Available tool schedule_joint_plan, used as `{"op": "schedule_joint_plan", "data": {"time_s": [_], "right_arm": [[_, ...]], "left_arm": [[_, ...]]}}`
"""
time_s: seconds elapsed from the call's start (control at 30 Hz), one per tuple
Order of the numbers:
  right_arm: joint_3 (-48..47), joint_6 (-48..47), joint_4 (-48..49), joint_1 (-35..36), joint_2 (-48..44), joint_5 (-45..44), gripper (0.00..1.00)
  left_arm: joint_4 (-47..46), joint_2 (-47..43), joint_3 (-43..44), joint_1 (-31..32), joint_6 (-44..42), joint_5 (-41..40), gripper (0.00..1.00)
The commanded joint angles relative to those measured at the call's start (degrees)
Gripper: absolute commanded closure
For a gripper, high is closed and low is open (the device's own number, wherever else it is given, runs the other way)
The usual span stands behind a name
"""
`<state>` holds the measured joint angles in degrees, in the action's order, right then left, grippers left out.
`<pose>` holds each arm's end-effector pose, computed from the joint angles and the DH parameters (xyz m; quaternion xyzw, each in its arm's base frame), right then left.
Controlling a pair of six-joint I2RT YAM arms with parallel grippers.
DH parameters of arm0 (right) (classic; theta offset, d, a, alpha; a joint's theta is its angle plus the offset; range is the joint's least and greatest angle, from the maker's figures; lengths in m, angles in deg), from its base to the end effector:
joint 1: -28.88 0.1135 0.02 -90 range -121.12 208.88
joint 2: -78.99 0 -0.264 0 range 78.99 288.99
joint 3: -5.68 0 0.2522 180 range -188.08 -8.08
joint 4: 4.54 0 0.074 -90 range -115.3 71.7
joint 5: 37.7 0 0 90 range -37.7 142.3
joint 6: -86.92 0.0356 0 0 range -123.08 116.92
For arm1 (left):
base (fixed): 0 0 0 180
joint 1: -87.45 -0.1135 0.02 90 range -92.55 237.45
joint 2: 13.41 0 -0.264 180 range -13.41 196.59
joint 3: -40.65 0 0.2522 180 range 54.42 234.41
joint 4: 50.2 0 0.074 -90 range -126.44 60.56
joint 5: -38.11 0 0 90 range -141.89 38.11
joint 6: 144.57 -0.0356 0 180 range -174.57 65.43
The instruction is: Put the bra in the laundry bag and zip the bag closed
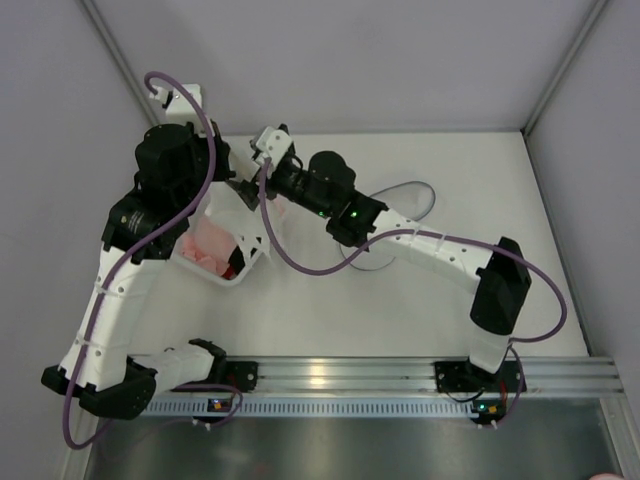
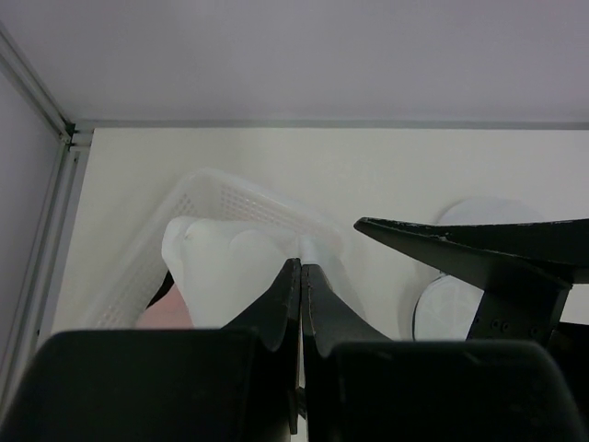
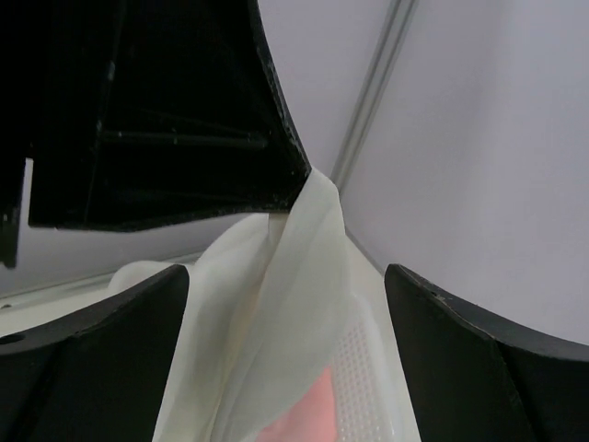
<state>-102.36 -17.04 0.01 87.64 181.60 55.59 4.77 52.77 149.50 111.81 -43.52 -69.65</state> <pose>0.2247 0.3743 0.4140 -0.3987 0.5045 0.3088 0.7008 0.1905 -0.0744 0.5030 -0.0070 0.7755 -0.0740 0.6270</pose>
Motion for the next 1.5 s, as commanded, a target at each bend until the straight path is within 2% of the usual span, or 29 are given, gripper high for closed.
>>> {"op": "schedule_joint_plan", "data": {"time_s": [0.0, 0.1, 0.13, 0.2, 0.23, 0.27, 0.37, 0.53, 0.6, 0.63, 0.67, 0.7, 0.77, 0.8, 1.0, 1.1, 1.2, 1.3, 1.33, 1.4, 1.43, 1.47], "right_arm": [[-4.42, -2.3, 4.19, 1.18, 2.33, -2.94, 0.12], [-3.37, -2.57, 5.77, 1.44, 2.42, -2.41, 0.32], [-2.93, -2.48, 7.52, 1.62, 2.33, -2.41, 0.44], [-2.4, -2.39, 8.5, 1.62, 2.16, -2.32, 0.56], [-2.49, -2.65, 8.68, 1.62, 2.16, -2.41, 0.69], [-2.66, -3.0, 8.59, 1.62, 2.33, -2.5, 0.72], [-3.71, -4.67, 7.28, 1.71, 3.03, -2.5, 1.0], [-2.58, -5.82, 8.85, 1.62, 2.69, -3.02, 1.0], [-1.26, -3.9, 10.78, 1.18, 1.81, -3.03, 1.0], [-0.82, -2.84, 11.13, 0.83, 1.55, -2.59, 1.0], [-0.56, -1.44, 11.75, 0.48, 1.02, -2.15, 1.0], [0.05, 1.62, 12.19, -0.66, 0.67, -1.71, 1.0], [1.46, 5.32, 12.89, -2.15, -0.47, 0.31, 1.0], [2.16, 9.08, 13.77, -3.9, -1.09, 1.1, 1.0], [9.37, 17.03, 14.22, -9.62, -9.08, 4.71, 1.0], [12.01, 19.05, 10.71, -11.03, -13.74, 4.71, 1.0], [15.78, 21.59, 7.81, -12.79, -19.62, 3.75, 1.0], [18.25, 24.23, 3.33, -15.07, -25.34, 2.69, 1.0], [18.69, 24.67, 2.27, -15.69, -26.66, 2.51, 1.0], [19.31, 26.17, -1.33, -17.27, -29.65, 2.25, 1.0], [19.31, 26.43, -2.56, -17.71, -30.44, 2.16, 1.0], [19.31, 26.78, -5.01, -18.15, -32.02, 1.9, 1.0]], "left_arm": [[-2.36, -1.22, 1.15, -0.01, 1.17, 0.36, 1.0], [-2.36, -1.31, 0.98, -0.01, 0.91, 0.53, 1.0], [-2.36, -1.31, 0.89, -0.01, 0.9, 0.53, 1.0], [-2.36, -1.57, 0.89, -0.01, 0.9, 0.71, 1.0], [-2.36, -1.66, 0.89, -0.01, 0.9, 0.79, 1.0], [-2.36, -1.83, 0.97, -0.01, 0.99, 0.97, 1.0], [-2.36, -2.45, 1.06, -0.01, 1.08, 1.41, 1.0], [-2.36, -3.33, 0.89, 0.07, 0.64, 1.5, 1.0], [-2.36, -3.68, 0.89, -0.01, 0.47, 1.41, 0.88], [-2.45, -4.12, 0.89, -0.01, 0.46, 1.32, 0.8], [-2.45, -4.47, 0.89, -0.01, 0.38, 1.32, 0.67], [-2.54, -4.82, 0.89, 0.07, 0.55, 1.24, 0.46], [-2.8, -5.96, 0.71, 0.07, 1.34, 0.01, 0.19], [-3.59, -6.49, 0.63, -0.01, 2.3, -0.87, 0.02], [-6.75, -8.69, -2.18, -0.1, 7.4, -2.8, 0.01], [-7.99, -7.99, -5.17, -0.01, 10.64, -4.64, 0.02], [-10.35, -8.51, -8.68, -0.98, 13.37, -2.56, 0.01], [-13.43, -7.47, -10.62, -3.43, 14.78, 7.88, 0.01], [-14.05, -6.85, -11.15, -4.31, 15.23, 17.05, 0.01], [-17.82, -4.66, -12.2, -7.47, 15.84, 28.51, 0.02], [-19.83, -4.21, -14.21, -8.27, 15.41, 37.53, 0.02], [-24.81, -3.95, -15.45, -8.88, 14.1, 41.8, 0.03]]}}
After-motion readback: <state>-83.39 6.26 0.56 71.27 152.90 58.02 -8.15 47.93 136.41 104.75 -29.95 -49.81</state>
